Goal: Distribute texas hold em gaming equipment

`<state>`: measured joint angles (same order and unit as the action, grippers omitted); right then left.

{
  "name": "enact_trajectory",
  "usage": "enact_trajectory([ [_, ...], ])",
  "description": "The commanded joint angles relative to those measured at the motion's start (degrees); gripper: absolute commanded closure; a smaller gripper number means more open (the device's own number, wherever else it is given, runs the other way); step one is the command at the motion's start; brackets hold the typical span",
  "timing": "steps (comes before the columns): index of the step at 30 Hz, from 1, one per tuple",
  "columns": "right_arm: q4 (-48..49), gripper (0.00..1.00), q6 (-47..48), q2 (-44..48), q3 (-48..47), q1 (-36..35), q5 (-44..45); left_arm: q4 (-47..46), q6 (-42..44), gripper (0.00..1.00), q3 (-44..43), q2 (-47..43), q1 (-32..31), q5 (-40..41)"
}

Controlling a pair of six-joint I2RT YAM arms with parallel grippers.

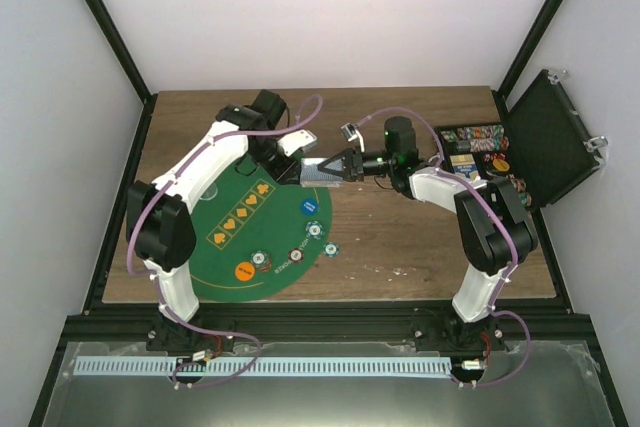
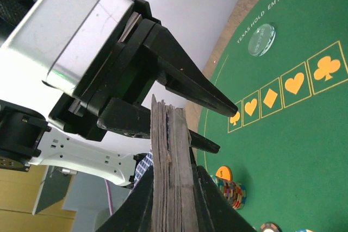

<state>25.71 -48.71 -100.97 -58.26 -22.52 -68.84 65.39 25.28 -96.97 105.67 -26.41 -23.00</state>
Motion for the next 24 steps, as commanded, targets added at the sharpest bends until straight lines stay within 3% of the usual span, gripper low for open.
enact_trajectory([
  [1, -1.03, 0.9, 1.33, 0.08, -2.55, -1.4, -0.15, -1.03, 0.63, 0.69, -1.25, -0.13, -0.6, -0.74],
  [3, -4.78, 0.95, 4.19, 0.6, -3.47, -1.23, 0.71, -1.34, 1.48, 0.64, -0.93, -1.16, 0.77, 1.77],
  [9, -11.63, 0.99, 7.3, 1.12, -4.68, -0.68, 2.4, 0.27, 8.73, 0.33, -3.49, -5.0, 9.37, 0.15],
  [12, -12.21, 0.99, 6.88, -0.13, -6.12, -0.73, 2.68, 3.43, 17.32, 0.16, -3.65, -8.67, 8.66, -4.95],
  [15, -13.62, 0.99, 7.29, -1.62, -8.35, -1.05, 3.1, 3.09, 22.91, 0.03, -0.67, -12.18, 3.79, -6.77],
  [19, -14.09, 0.99, 7.2, -2.94, -10.86, -2.2, 2.61, 0.89, 25.3, 0.0, 0.82, -10.54, -3.5, 2.6],
  [24, -13.92, 0.99, 6.83, -2.72, -11.45, -2.78, 2.04, -5.58, 27.13, 0.01, 0.75, -8.39, -6.28, 10.38],
])
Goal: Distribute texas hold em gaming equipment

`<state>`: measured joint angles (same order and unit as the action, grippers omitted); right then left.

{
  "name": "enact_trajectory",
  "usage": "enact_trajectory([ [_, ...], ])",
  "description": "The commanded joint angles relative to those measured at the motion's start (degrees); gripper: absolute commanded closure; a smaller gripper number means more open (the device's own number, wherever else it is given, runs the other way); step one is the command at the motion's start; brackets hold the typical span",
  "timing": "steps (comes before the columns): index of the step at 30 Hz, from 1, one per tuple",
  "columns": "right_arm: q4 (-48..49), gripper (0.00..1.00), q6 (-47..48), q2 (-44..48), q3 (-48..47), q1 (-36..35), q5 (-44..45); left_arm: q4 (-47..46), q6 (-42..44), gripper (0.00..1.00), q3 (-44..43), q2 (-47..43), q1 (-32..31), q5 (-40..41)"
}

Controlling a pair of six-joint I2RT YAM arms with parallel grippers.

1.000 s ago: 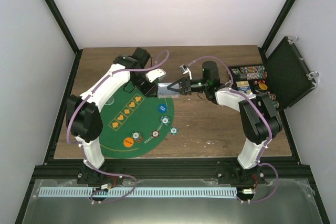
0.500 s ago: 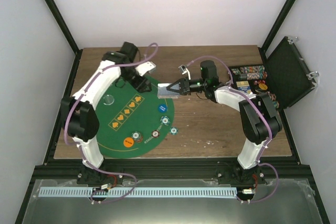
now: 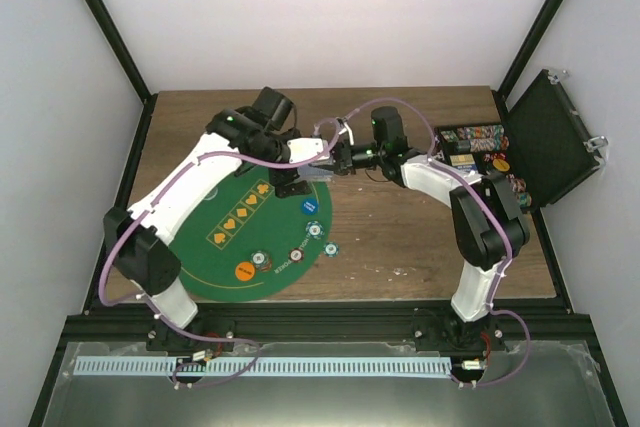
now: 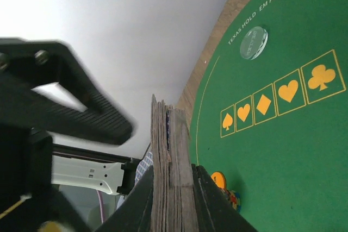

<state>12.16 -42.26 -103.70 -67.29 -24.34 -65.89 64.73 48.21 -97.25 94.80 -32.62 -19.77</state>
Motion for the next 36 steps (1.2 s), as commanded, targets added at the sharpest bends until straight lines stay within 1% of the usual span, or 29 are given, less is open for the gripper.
enact_trajectory([
  [1, -0.38, 0.99, 0.43, 0.21, -2.35, -0.97, -0.95, -5.52, 4.64, 0.0, 1.14, 2.75, -0.37, 7.88],
  [6, -1.03, 0.99, 1.36, 0.6, -2.48, -1.14, -2.35, -9.85, 7.32, 0.0, 2.51, 4.37, -0.7, 10.18],
  [9, -1.26, 0.99, 1.89, 0.6, -2.72, -1.31, -3.07, -9.91, 8.63, 0.01, 3.24, 4.99, -0.7, 9.05],
  [11, -1.46, 0.99, 2.32, 0.52, -2.99, -1.4, -3.62, -9.72, 8.9, 0.03, 3.32, 5.28, -0.69, 8.04],
  [12, -1.66, 0.99, 2.64, 0.45, -3.16, -1.41, -3.8, -9.67, 8.67, 0.05, 3.18, 5.31, -0.71, 7.66],
  [18, -3.1, 0.99, 4.08, 0.4, -4.32, -1.41, -4.65, -8.57, 7.6, 0.28, 2.15, 5.55, -0.59, 5.16],
  [20, -3.45, 0.99, 4.48, 0.26, -4.56, -1.41, -4.93, -8.74, 7.04, 0.34, 2.0, 5.72, -0.43, 4.92],
  [21, -3.76, 0.99, 4.82, 0.25, -4.67, -1.41, -5.03, -8.63, 6.8, 0.35, 1.8, 5.76, -0.5, 4.72],
  [23, -4.76, 0.99, 5.63, 0.29, -4.86, -1.42, -5.01, -7.77, 6.5, 0.35, 1.1, 5.75, -0.3, 3.41],
  [28, -7.86, 0.99, 8.21, 0.21, -5.69, -1.45, -4.31, -5.49, 6.44, 0.23, -0.52, 5.54, 0.4, -0.31],
  [31, -8.79, 0.99, 9.0, 0.29, -6.18, -1.46, -4.15, -3.71, 6.99, 0.2, -1.54, 5.86, 1.01, -1.41],
  [34, -9.09, 0.99, 9.28, 0.34, -6.52, -1.4, -4.25, -3.02, 7.19, 0.2, -1.7, 6.29, 1.13, -1.19],
  [36, -9.37, 0.99, 9.49, 0.42, -6.75, -1.41, -4.34, -2.62, 7.3, 0.24, -1.76, 6.39, 1.23, -1.19],
])
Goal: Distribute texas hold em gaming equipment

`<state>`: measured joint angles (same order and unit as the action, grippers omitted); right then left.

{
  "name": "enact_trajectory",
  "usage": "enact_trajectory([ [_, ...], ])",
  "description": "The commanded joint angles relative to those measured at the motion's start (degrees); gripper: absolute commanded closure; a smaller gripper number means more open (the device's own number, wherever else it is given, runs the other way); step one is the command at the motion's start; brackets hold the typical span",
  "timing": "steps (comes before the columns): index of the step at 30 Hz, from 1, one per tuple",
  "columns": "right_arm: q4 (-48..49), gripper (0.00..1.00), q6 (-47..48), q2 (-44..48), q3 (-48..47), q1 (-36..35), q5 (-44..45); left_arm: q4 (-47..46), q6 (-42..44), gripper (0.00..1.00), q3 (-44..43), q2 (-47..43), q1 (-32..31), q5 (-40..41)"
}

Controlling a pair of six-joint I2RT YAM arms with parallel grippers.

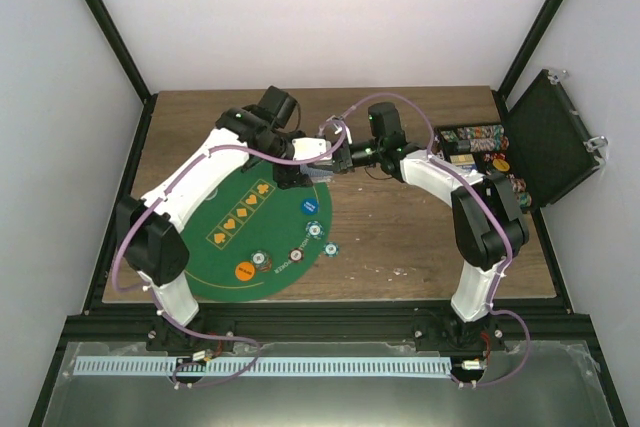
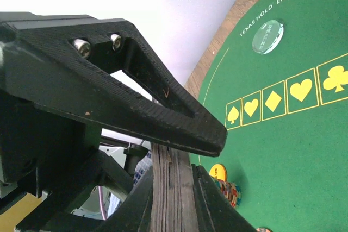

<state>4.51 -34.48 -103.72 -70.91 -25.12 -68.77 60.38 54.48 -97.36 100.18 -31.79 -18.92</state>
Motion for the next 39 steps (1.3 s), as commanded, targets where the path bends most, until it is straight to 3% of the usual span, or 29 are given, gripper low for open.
enact_trajectory([
  [1, -1.71, 0.99, 1.7, 0.54, -3.17, -0.63, -1.43, 1.92, 1.18, 0.27, -1.57, 1.06, 0.44, -1.9],
  [6, -1.53, 0.98, 1.78, 0.54, -3.18, -0.63, -1.77, 1.65, 1.0, 0.39, -1.43, 1.7, 0.46, -0.66],
  [9, -1.51, 0.97, 1.95, 0.77, -3.18, -0.63, -2.25, 1.2, 0.8, 0.39, -1.35, 2.07, 0.43, -0.51],
  [13, -1.53, 0.97, 2.3, 1.22, -3.18, -0.67, -2.91, 0.55, 0.93, 0.28, -1.08, 2.73, 0.42, -0.21],
  [16, -1.72, 0.97, 2.52, 1.48, -3.18, -0.63, -2.83, 0.5, 0.96, 0.28, -1.45, 3.29, 0.44, 0.25],
  [22, -1.81, 0.97, 2.66, 1.22, -3.18, -0.63, -2.85, 0.87, 0.3, 0.45, -2.18, 3.15, 0.48, -0.72],
  [30, -7.28, 0.68, 6.1, 1.99, -3.66, -0.47, 2.93, 0.0, -0.21, 0.49, -0.7, 2.09, 1.01, -0.41],
  [39, -10.43, 0.56, 7.73, 4.43, -1.31, 1.19, 8.63, 0.06, -0.3, 0.49, -0.08, 1.29, 2.67, -1.09],
])
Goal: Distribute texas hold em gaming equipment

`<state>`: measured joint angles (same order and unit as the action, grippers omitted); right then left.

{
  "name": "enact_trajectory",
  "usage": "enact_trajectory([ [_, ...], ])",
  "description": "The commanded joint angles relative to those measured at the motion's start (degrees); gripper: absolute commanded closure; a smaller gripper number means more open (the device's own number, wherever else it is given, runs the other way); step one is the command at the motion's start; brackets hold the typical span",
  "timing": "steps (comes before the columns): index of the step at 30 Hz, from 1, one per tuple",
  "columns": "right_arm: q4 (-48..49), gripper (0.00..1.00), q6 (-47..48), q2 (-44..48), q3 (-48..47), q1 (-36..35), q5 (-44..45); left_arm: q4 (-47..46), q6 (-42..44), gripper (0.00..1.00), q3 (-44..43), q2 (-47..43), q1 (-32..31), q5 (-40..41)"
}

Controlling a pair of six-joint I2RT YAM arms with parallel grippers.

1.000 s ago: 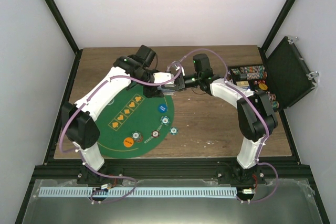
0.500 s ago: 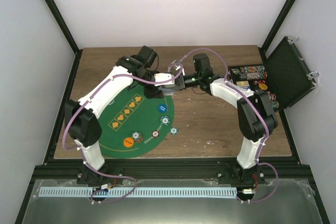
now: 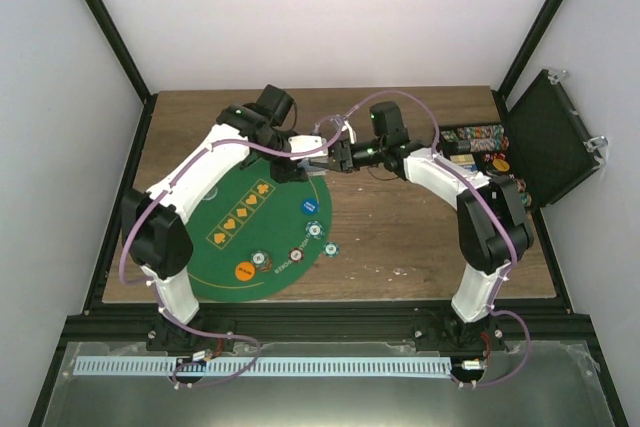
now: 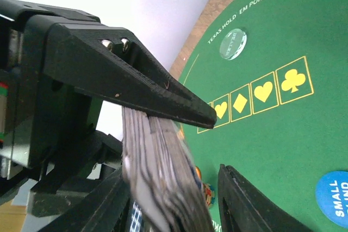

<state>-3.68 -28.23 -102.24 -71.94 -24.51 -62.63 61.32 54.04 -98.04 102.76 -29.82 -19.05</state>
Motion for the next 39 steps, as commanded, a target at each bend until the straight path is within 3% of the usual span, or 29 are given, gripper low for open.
enact_trajectory([
  [1, -2.67, 0.56, 1.69, 3.07, -0.3, 0.67, 2.84, -0.81, 0.13, 0.49, 0.77, -1.33, 0.86, -1.13],
  [11, -9.01, 0.55, 5.8, 3.27, -1.73, 1.7, 6.85, -1.15, -0.14, 0.5, 2.31, -2.27, 1.66, -2.41],
  [18, -2.45, 0.37, 4.67, 1.59, -3.29, 0.95, -0.51, -1.2, -0.56, 0.5, 1.87, -2.49, 1.66, -4.78],
  [25, 1.1, 0.29, 2.37, -1.59, -4.42, -0.46, -0.78, -1.47, -1.27, 0.51, 1.32, -2.31, 1.61, -5.14],
  [31, -3.76, 0.3, 4.74, -1.15, -4.15, -0.2, 6.87, -1.05, -1.65, 0.51, 0.66, -1.89, 1.61, -4.95],
  [39, -4.77, 0.35, 5.17, 1.86, -1.28, 1.41, 9.57, -0.85, -1.32, 0.51, 1.45, -1.82, 1.92, -3.51],
])
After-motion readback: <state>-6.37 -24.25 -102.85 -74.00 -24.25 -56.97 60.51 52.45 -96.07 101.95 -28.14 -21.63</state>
